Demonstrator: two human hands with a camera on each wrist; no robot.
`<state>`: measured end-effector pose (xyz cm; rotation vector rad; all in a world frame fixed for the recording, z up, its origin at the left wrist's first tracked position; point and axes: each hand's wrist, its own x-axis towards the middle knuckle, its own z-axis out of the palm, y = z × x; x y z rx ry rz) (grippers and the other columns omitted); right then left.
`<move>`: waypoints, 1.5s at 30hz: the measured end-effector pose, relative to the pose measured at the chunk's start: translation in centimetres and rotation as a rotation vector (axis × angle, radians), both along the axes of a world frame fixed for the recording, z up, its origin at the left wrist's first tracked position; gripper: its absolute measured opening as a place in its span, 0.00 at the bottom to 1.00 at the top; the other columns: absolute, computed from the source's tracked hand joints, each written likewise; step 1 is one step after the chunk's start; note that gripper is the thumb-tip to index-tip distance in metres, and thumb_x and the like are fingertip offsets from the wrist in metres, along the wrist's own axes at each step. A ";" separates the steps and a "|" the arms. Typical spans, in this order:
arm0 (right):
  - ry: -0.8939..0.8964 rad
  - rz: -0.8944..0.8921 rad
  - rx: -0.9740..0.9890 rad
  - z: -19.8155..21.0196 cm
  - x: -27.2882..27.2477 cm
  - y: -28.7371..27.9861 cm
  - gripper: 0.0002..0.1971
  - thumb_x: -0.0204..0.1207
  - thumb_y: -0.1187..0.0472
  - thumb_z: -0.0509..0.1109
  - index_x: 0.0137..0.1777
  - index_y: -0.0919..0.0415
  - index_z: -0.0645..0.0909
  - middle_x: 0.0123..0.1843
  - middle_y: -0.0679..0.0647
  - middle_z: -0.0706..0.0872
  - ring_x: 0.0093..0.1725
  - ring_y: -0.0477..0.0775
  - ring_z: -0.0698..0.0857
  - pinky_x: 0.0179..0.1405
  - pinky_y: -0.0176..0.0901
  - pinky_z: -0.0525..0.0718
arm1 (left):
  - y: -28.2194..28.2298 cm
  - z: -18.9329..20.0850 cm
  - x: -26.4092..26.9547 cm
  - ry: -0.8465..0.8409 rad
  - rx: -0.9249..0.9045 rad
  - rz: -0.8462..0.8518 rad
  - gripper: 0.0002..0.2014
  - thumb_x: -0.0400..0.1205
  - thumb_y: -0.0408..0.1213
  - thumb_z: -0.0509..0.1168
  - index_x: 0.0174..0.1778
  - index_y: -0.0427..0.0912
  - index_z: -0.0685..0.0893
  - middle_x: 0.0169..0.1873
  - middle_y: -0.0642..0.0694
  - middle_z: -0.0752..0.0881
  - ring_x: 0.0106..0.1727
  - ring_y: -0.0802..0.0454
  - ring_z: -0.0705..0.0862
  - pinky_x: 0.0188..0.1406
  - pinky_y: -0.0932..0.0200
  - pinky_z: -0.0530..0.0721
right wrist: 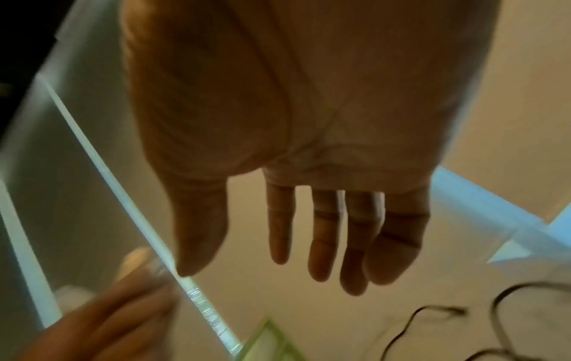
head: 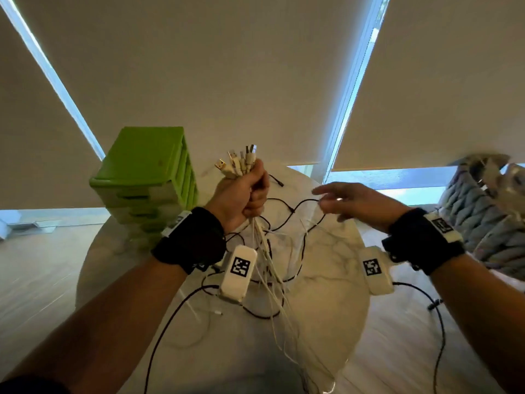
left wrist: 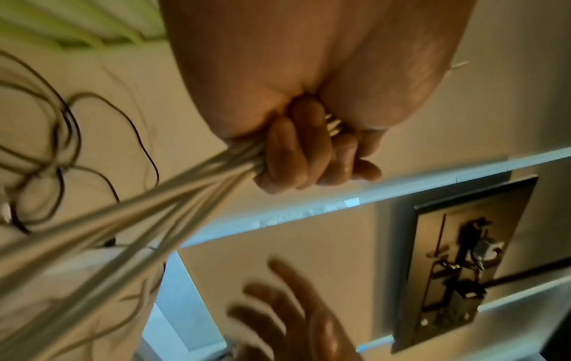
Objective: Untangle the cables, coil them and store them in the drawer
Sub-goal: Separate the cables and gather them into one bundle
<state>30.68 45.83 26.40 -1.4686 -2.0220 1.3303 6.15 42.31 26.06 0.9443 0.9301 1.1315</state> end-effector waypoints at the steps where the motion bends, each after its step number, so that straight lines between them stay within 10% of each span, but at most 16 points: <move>1: 0.002 0.118 -0.001 0.3 -1.5 -1.3 0.21 0.73 0.50 0.74 0.66 0.45 0.79 0.59 0.48 0.85 0.60 0.48 0.83 0.58 0.44 0.81 | 0.1 0.2 1.7 -0.010 0.017 -0.023 0.22 0.88 0.47 0.51 0.30 0.41 0.72 0.19 0.48 0.62 0.16 0.58 0.56 0.16 0.66 0.54; 5: -0.091 0.341 0.019 -2.1 -5.3 -4.0 0.11 0.77 0.48 0.71 0.56 0.48 0.82 0.51 0.45 0.87 0.50 0.41 0.84 0.59 0.47 0.83 | 0.1 0.9 7.0 -0.066 0.069 -0.105 0.22 0.87 0.49 0.51 0.29 0.41 0.70 0.18 0.49 0.63 0.15 0.59 0.57 0.14 0.68 0.56; 11: -0.327 0.212 0.010 -5.2 -1.2 -1.9 0.21 0.83 0.45 0.60 0.41 0.58 0.87 0.41 0.56 0.89 0.39 0.49 0.84 0.56 0.49 0.81 | -0.7 0.6 10.0 -0.128 0.079 -0.141 0.23 0.88 0.45 0.51 0.26 0.42 0.67 0.18 0.50 0.63 0.19 0.55 0.59 0.21 0.61 0.62; 15: -0.524 0.129 0.054 -5.6 4.4 0.6 0.18 0.83 0.48 0.62 0.42 0.57 0.89 0.37 0.49 0.83 0.43 0.51 0.81 0.53 0.43 0.76 | -1.3 1.0 12.3 -0.161 0.156 -0.234 0.27 0.88 0.39 0.49 0.19 0.45 0.71 0.23 0.46 0.79 0.32 0.48 0.77 0.44 0.54 0.79; 20: -0.927 -0.261 0.422 -4.7 12.1 4.0 0.26 0.84 0.42 0.55 0.56 0.62 0.86 0.57 0.64 0.84 0.60 0.66 0.81 0.54 0.51 0.78 | -1.6 1.7 13.7 -0.129 0.196 -0.267 0.28 0.88 0.39 0.47 0.19 0.47 0.70 0.49 0.38 0.89 0.62 0.47 0.83 0.71 0.51 0.71; 23: -0.767 -0.521 0.382 -5.3 16.2 3.9 0.22 0.84 0.46 0.57 0.56 0.63 0.85 0.52 0.62 0.87 0.51 0.63 0.86 0.47 0.46 0.79 | -1.4 2.9 13.7 -0.237 0.186 -0.249 0.25 0.84 0.43 0.51 0.17 0.47 0.71 0.50 0.40 0.90 0.63 0.51 0.84 0.67 0.53 0.76; 28: -0.671 -0.213 -0.334 -9.9 17.0 0.0 0.15 0.80 0.48 0.67 0.48 0.58 0.88 0.30 0.50 0.74 0.25 0.48 0.70 0.24 0.38 0.69 | -0.4 2.5 13.2 -0.166 0.148 -0.181 0.29 0.88 0.45 0.46 0.17 0.50 0.70 0.51 0.44 0.91 0.64 0.54 0.84 0.67 0.48 0.71; 31: -0.740 -0.252 -0.119 -11.3 17.3 0.5 0.10 0.81 0.60 0.66 0.56 0.63 0.84 0.38 0.53 0.84 0.38 0.56 0.84 0.35 0.45 0.82 | -0.1 1.6 13.6 -0.162 0.101 -0.174 0.29 0.88 0.45 0.46 0.17 0.49 0.70 0.48 0.43 0.91 0.62 0.53 0.85 0.67 0.48 0.72; 35: -0.512 -0.750 0.463 -11.3 19.0 2.0 0.13 0.82 0.67 0.60 0.63 0.66 0.80 0.58 0.69 0.84 0.60 0.71 0.81 0.58 0.56 0.78 | 0.5 0.7 13.6 -0.149 0.079 -0.116 0.28 0.87 0.44 0.49 0.18 0.47 0.71 0.44 0.39 0.91 0.56 0.49 0.87 0.58 0.52 0.79; 41: -0.402 -0.223 -0.488 -12.5 17.1 1.5 0.23 0.78 0.65 0.70 0.70 0.53 0.69 0.46 0.59 0.87 0.40 0.56 0.86 0.37 0.45 0.82 | 2.5 -0.7 13.1 -0.163 -0.002 -0.025 0.28 0.88 0.45 0.51 0.19 0.45 0.73 0.22 0.44 0.81 0.35 0.45 0.86 0.55 0.48 0.83; 45: -0.164 -0.235 -0.055 -7.7 12.2 2.8 0.17 0.81 0.64 0.67 0.69 0.67 0.76 0.37 0.55 0.84 0.31 0.46 0.83 0.31 0.36 0.80 | 3.5 -1.0 12.8 -0.079 -0.072 0.000 0.23 0.88 0.46 0.53 0.27 0.42 0.69 0.17 0.51 0.63 0.21 0.53 0.61 0.41 0.52 0.77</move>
